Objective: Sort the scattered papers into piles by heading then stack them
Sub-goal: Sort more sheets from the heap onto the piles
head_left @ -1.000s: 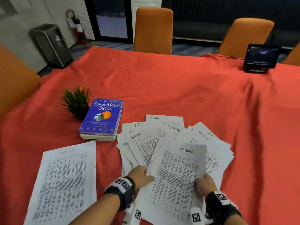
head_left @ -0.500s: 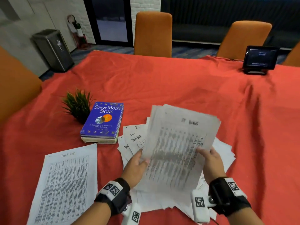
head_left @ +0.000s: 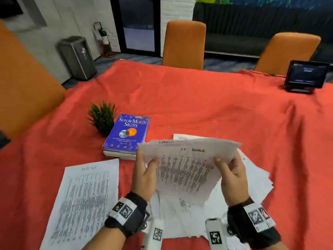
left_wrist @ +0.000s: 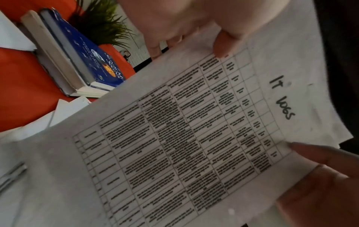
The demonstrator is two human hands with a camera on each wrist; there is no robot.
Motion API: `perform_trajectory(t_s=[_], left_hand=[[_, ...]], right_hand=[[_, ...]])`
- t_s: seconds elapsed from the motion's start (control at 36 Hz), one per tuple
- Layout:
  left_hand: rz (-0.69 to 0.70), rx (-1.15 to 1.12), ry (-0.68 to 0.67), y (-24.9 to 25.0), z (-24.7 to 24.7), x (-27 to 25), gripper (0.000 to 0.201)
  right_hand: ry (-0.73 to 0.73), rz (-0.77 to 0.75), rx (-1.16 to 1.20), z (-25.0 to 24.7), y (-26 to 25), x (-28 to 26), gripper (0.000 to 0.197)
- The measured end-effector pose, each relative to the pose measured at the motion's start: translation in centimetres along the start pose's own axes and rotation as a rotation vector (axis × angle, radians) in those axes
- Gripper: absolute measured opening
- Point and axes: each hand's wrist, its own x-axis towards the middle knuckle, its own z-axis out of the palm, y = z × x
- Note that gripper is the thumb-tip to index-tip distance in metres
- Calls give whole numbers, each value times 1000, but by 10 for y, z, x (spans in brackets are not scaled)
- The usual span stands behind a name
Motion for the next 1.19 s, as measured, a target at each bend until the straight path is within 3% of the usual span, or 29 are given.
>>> perform_trajectory(t_s=[0.06,0.17,0.33,0.5,0.61,0.69,0.89,1.0,1.19], left_hand=[[1,-19,-6,1,1,0,73],[48,12,25,5,4,2,79],[223,-34,30,25,12,0,40],[161,-73,6,7,8,-1,35],[84,-117,-22,-5,7,-2,44],[57,-84,-4,-7,10,-3,40],[61,-39,77,1,6,-2,71],[117,-23,68,1,5,-13,67],[68,-17,-13,-24,1,-23,54]], right_hand=[[2,9,-4,1,0,-1,31],[23,-6,-36,4,-2,0,24],[49,-119,-23,5,-14,-1,26],[14,2,-53,2,8,-11,22],[12,85,-83,2,21,-13,25],[32,117,-91,3,26,-13,23],[32,-47,-56,4,-1,-12,26],[8,-44,-69,7,2,-20,29],[-16,134,-84,6,38,-30,28]])
